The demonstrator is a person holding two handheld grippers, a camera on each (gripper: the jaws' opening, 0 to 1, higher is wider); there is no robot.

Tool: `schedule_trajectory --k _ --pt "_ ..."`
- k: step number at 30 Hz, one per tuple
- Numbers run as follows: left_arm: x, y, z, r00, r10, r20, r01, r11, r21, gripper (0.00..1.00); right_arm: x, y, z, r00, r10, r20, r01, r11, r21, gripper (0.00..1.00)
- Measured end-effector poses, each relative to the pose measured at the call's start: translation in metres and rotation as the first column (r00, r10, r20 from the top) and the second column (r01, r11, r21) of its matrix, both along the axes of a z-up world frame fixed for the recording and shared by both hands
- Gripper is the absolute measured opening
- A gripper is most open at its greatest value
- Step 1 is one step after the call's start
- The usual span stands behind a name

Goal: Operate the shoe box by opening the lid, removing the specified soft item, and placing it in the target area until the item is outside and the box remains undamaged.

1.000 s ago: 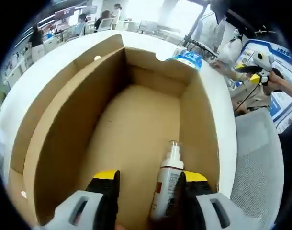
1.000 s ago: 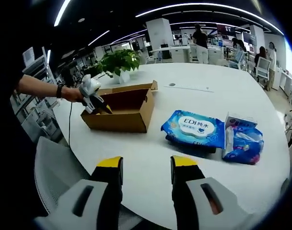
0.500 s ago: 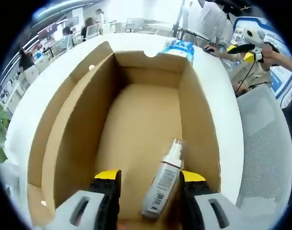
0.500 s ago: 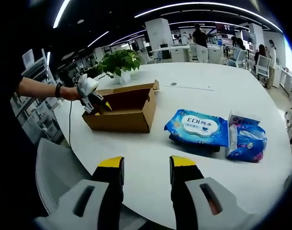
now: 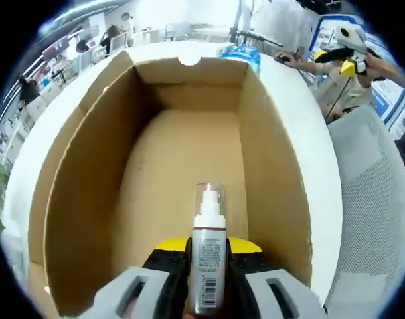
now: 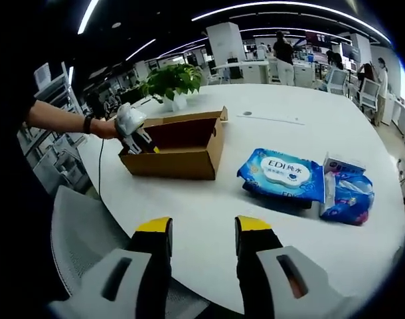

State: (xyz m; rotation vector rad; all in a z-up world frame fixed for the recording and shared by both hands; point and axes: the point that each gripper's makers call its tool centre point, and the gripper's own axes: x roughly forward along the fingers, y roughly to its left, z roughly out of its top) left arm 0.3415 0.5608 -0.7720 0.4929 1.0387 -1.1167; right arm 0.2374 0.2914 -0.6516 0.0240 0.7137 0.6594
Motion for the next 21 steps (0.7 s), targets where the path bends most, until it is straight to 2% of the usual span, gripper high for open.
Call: schedule_trajectory --k 5,8,10,15,21 --pt "0.005 0.002 0.006 0.999 0.032 -0.017 -0.032 0.999 -0.028 0.2 -0.001 -0.001 -0.001 1.0 -0.009 -0.007 0.009 1.0 0.004 0.34" --pt "0.012 0.0 0.016 0.993 0.11 -0.049 -0.114 0.99 -0.088 0.19 0.0 0.002 0.0 1.0 -0.007 -0.007 0.007 1.0 0.009 0.34" --pt "0.015 0.0 0.023 0.989 0.135 -0.059 -0.141 0.983 -0.115 0.19 0.002 0.005 0.001 1.0 0.001 -0.003 -0.001 1.0 0.009 0.34" --pt "0.02 -0.002 0.039 0.988 0.152 -0.037 -0.156 0.975 -0.159 0.19 0.008 0.012 0.004 1.0 0.013 0.003 -0.013 1.0 0.018 0.34" --pt "0.019 -0.014 0.057 0.992 0.126 -0.003 -0.124 0.973 -0.197 0.19 0.014 0.021 0.005 0.999 0.051 0.013 -0.051 0.999 0.007 0.34"
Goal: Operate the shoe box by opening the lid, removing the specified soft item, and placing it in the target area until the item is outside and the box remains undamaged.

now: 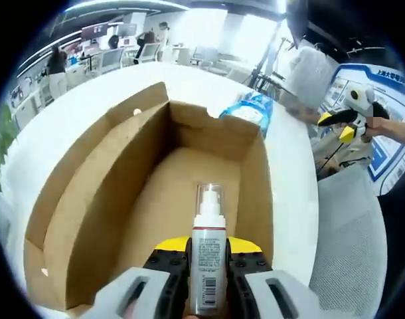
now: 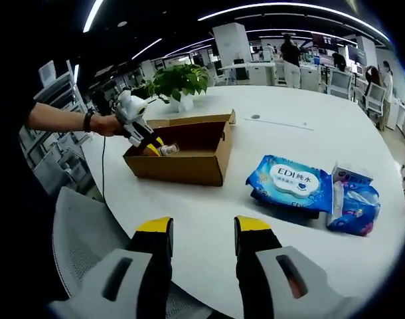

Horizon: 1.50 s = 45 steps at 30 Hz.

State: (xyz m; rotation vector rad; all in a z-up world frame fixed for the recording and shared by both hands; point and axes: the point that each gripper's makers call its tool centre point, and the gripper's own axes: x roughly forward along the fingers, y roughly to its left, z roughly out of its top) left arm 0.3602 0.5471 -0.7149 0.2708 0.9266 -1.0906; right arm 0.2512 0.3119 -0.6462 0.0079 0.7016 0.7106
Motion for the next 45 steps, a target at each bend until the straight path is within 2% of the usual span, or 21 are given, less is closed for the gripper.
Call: schedule_trajectory --k 7,13,18,24,28,31,33,37,45 --pt "-0.008 -0.029 0.033 0.996 -0.077 0.037 0.08 0.994 -0.077 0.19 0.017 0.01 0.013 0.998 0.057 0.037 -0.056 0.998 -0.011 0.34" --pt "-0.026 -0.065 0.067 0.979 -0.187 0.079 0.196 0.972 -0.132 0.19 0.026 0.022 0.026 0.99 0.119 0.071 -0.118 0.993 -0.022 0.34" --pt "-0.05 -0.092 0.088 0.949 -0.294 0.113 0.309 0.94 -0.148 0.19 0.03 0.034 0.036 0.981 0.172 0.093 -0.171 0.985 -0.021 0.33" --pt "-0.071 -0.112 0.1 0.919 -0.371 0.134 0.39 0.907 -0.159 0.19 0.027 0.046 0.042 0.966 0.235 0.106 -0.234 0.972 -0.027 0.33" --pt "-0.083 -0.122 0.112 0.899 -0.415 0.143 0.435 0.882 -0.178 0.19 0.021 0.052 0.046 0.945 0.306 0.113 -0.301 0.952 -0.057 0.32" --pt "-0.092 -0.129 0.122 0.879 -0.45 0.157 0.474 0.861 -0.186 0.19 0.016 0.061 0.058 0.933 0.337 0.125 -0.337 0.941 -0.025 0.32" --pt "-0.099 -0.134 0.129 0.861 -0.48 0.167 0.506 0.842 -0.189 0.19 0.011 0.068 0.065 0.916 0.378 0.135 -0.378 0.925 -0.024 0.32" --pt "-0.107 -0.14 0.138 0.845 -0.505 0.175 0.533 0.821 -0.207 0.19 0.007 0.077 0.077 0.894 0.418 0.158 -0.423 0.906 -0.005 0.31" --pt "-0.118 -0.149 0.147 0.805 -0.561 0.191 0.592 0.779 -0.207 0.19 -0.005 0.086 0.082 0.86 0.483 0.166 -0.49 0.872 0.002 0.19"
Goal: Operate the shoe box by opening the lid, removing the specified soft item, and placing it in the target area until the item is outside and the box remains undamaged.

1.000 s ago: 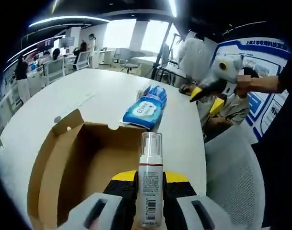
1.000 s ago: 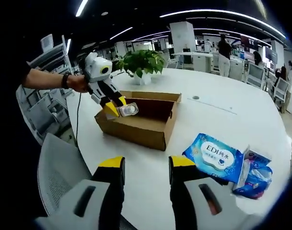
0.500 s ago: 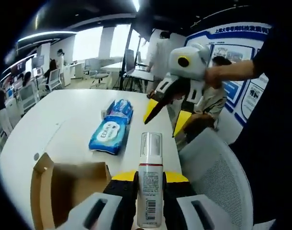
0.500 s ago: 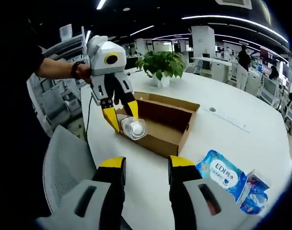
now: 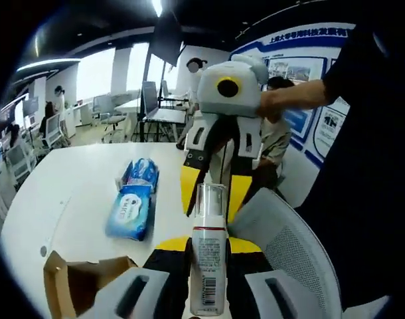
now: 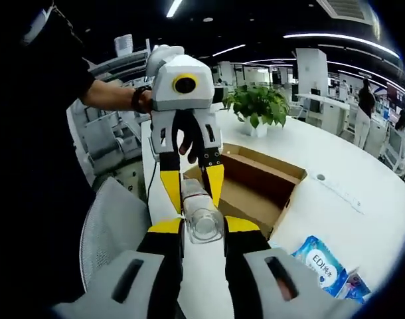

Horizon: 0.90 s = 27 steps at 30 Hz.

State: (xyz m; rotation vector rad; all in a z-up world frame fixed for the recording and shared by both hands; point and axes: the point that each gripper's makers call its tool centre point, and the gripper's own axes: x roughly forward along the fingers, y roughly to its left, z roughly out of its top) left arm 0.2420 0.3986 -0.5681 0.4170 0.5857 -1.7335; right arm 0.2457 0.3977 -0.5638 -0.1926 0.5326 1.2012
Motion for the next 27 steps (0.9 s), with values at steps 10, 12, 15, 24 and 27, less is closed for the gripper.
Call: schedule_trajectory --k 10,12,15,24,27 --pt "-0.013 -0.001 -0.003 0.998 -0.063 -0.017 0.063 0.998 0.01 0.2 -0.013 0.002 0.002 0.999 0.026 -0.036 -0.025 0.999 0.026 0.18" --pt "-0.013 -0.002 -0.004 0.998 -0.068 -0.008 0.068 0.998 0.008 0.2 -0.013 0.001 0.002 0.999 0.016 -0.043 -0.015 0.999 0.029 0.18" --pt "-0.012 -0.003 -0.003 0.997 -0.075 0.007 0.075 0.997 0.001 0.2 -0.012 0.001 0.001 0.999 0.002 -0.052 0.0 0.999 0.037 0.17" --pt "-0.006 -0.006 0.0 0.998 -0.056 0.02 0.057 0.998 -0.013 0.25 -0.012 -0.001 0.003 0.996 -0.04 -0.082 0.045 0.997 0.067 0.17" --pt "-0.001 -0.005 0.005 1.0 -0.029 0.006 0.029 0.999 -0.033 0.28 -0.012 -0.004 0.002 0.995 -0.052 -0.089 0.058 0.996 0.066 0.17"
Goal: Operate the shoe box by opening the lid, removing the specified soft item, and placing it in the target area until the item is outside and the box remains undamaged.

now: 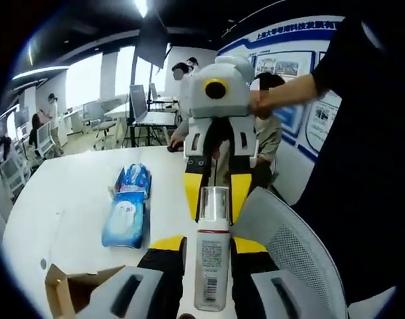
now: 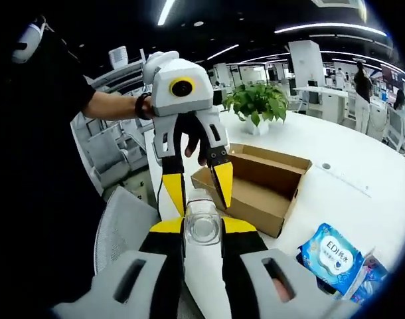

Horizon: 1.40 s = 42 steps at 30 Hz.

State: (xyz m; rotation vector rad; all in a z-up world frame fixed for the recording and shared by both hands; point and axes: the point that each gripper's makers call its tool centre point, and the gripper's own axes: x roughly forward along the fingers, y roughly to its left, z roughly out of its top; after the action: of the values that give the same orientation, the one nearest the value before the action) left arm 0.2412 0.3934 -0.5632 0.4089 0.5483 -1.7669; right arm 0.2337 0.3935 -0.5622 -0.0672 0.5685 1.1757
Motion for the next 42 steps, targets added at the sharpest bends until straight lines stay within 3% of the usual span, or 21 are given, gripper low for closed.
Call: schedule_trajectory --k 3,5,11,19,26,31,35,42 --pt "0.009 0.002 0.01 0.996 0.069 -0.054 -0.072 0.996 -0.059 0.3 0.001 -0.005 -0.001 1.0 -0.016 -0.006 0.016 1.0 0.001 0.17" --pt "0.018 0.006 0.012 0.991 0.118 -0.056 -0.123 0.99 -0.076 0.3 0.001 -0.008 -0.002 1.0 -0.026 -0.008 0.026 1.0 0.0 0.17" --pt "0.037 0.023 0.015 0.956 0.268 -0.118 -0.282 0.952 -0.124 0.3 0.001 -0.017 -0.003 0.999 -0.052 -0.015 0.052 0.999 0.003 0.17" --pt "0.041 0.036 0.008 0.929 0.343 -0.137 -0.36 0.924 -0.128 0.31 0.003 -0.025 -0.005 0.997 -0.079 -0.026 0.079 0.997 0.004 0.17" --pt "0.044 0.045 0.0 0.903 0.41 -0.13 -0.424 0.898 -0.117 0.4 0.004 -0.034 -0.012 0.996 -0.086 -0.036 0.086 0.996 -0.021 0.17" --pt "0.047 0.06 -0.022 0.861 0.497 -0.11 -0.505 0.86 -0.07 0.49 0.01 -0.049 -0.019 0.994 -0.103 -0.04 0.101 0.994 -0.052 0.17" --pt "0.043 0.073 -0.034 0.822 0.55 -0.145 -0.562 0.825 -0.056 0.48 0.016 -0.062 -0.022 0.992 -0.12 -0.045 0.117 0.991 -0.07 0.17" --pt "0.037 0.092 -0.046 0.779 0.604 -0.17 -0.616 0.787 -0.027 0.46 0.025 -0.084 -0.027 0.991 -0.128 -0.05 0.122 0.986 -0.109 0.17"
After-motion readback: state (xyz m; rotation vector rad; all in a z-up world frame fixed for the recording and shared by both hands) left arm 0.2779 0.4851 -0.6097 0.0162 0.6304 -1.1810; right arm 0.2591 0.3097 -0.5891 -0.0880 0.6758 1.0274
